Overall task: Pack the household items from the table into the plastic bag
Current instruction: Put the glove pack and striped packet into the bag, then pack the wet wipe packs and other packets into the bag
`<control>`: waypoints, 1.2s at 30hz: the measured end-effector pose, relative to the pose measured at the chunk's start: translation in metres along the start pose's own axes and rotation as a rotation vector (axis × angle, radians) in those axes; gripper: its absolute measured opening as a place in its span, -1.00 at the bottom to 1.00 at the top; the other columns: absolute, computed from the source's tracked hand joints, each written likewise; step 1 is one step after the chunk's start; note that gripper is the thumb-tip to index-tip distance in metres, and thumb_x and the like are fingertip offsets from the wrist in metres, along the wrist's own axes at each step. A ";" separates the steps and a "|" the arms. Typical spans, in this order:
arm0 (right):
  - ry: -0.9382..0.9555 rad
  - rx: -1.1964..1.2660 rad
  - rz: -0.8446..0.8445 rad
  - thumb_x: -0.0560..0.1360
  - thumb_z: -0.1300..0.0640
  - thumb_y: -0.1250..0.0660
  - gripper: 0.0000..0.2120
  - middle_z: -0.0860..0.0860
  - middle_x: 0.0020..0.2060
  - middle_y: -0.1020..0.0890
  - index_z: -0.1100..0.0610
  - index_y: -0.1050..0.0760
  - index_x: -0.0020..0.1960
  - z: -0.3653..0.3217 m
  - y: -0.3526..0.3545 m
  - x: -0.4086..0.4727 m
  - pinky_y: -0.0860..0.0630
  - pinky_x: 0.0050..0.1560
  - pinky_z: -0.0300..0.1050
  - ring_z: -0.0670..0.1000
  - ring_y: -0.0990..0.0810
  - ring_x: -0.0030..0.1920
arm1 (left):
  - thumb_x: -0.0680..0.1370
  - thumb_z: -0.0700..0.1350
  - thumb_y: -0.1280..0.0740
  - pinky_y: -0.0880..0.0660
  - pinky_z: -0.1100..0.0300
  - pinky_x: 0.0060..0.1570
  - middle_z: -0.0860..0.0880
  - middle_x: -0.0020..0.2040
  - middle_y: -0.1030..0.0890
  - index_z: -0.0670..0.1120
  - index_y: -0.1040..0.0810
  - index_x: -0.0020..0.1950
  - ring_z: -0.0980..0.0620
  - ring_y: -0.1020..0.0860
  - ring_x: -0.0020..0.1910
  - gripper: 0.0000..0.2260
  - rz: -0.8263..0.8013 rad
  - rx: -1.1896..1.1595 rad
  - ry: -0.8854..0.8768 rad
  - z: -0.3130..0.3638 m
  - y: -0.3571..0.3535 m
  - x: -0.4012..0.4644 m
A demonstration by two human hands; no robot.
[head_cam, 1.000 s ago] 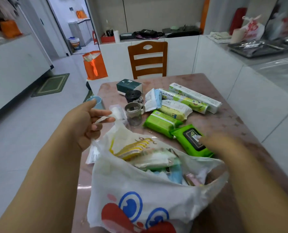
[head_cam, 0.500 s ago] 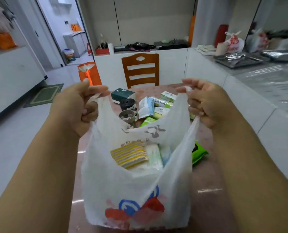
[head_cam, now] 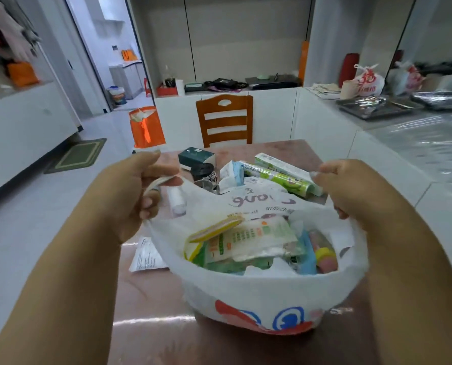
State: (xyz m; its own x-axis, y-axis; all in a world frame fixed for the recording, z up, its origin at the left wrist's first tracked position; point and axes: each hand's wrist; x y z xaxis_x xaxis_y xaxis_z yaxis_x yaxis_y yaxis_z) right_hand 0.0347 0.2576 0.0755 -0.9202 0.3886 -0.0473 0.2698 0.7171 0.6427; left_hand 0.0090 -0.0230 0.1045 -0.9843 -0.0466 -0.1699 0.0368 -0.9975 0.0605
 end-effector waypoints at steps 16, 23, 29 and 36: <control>-0.087 -0.655 -0.555 0.58 -0.29 0.14 -0.35 0.05 0.53 -0.22 0.04 -0.18 0.53 0.075 -0.063 0.043 -0.14 0.44 -0.01 0.09 -0.24 0.49 | 0.67 0.10 0.07 -0.23 0.14 0.34 -0.09 0.45 -0.41 -0.03 -0.41 0.42 -0.08 -0.37 0.39 -0.55 -0.362 1.329 -0.052 -0.090 -0.047 0.054; 0.033 -0.717 -0.518 0.43 -0.48 0.16 -0.12 0.08 0.45 -0.37 0.12 -0.33 0.45 0.023 -0.058 0.034 -0.28 0.36 0.02 0.12 -0.37 0.40 | 0.67 0.12 0.06 -0.20 0.16 0.35 -0.08 0.48 -0.37 -0.04 -0.32 0.49 -0.05 -0.34 0.42 -0.53 -0.418 1.306 -0.053 -0.070 -0.045 0.049; 0.334 -0.672 -0.504 0.61 -0.21 0.09 -0.46 0.07 0.23 -0.53 0.09 -0.39 0.35 -0.088 -0.046 0.039 -0.51 0.13 0.01 0.12 -0.55 0.11 | 0.60 0.11 -0.14 -0.58 0.06 0.08 -0.06 -0.03 -0.70 0.00 -0.59 0.02 0.01 -0.66 -0.04 -0.71 -0.455 0.717 -0.160 0.029 -0.032 0.041; 0.188 -0.430 -0.734 0.55 -0.32 0.07 -0.34 0.13 0.19 -0.61 0.13 -0.49 0.28 -0.148 -0.110 0.112 -0.55 0.17 0.10 0.11 -0.64 0.06 | 0.60 0.11 -0.20 -0.58 0.10 -0.17 -0.15 -0.14 -0.68 -0.13 -0.60 -0.06 -0.08 -0.62 -0.20 -0.66 -0.140 0.577 -0.144 0.048 0.023 0.115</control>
State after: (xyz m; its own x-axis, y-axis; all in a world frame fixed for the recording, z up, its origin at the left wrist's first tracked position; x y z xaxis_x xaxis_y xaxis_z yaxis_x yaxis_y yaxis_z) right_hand -0.1399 0.1367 0.1127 -0.8612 -0.2161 -0.4601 -0.5058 0.4535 0.7338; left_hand -0.1115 -0.0491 0.1337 -0.9880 0.1309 -0.0823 -0.1544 -0.8018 0.5772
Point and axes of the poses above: each hand's wrist, its own x-axis towards the middle knuckle, its own y-axis out of the back of the hand, z = x × y
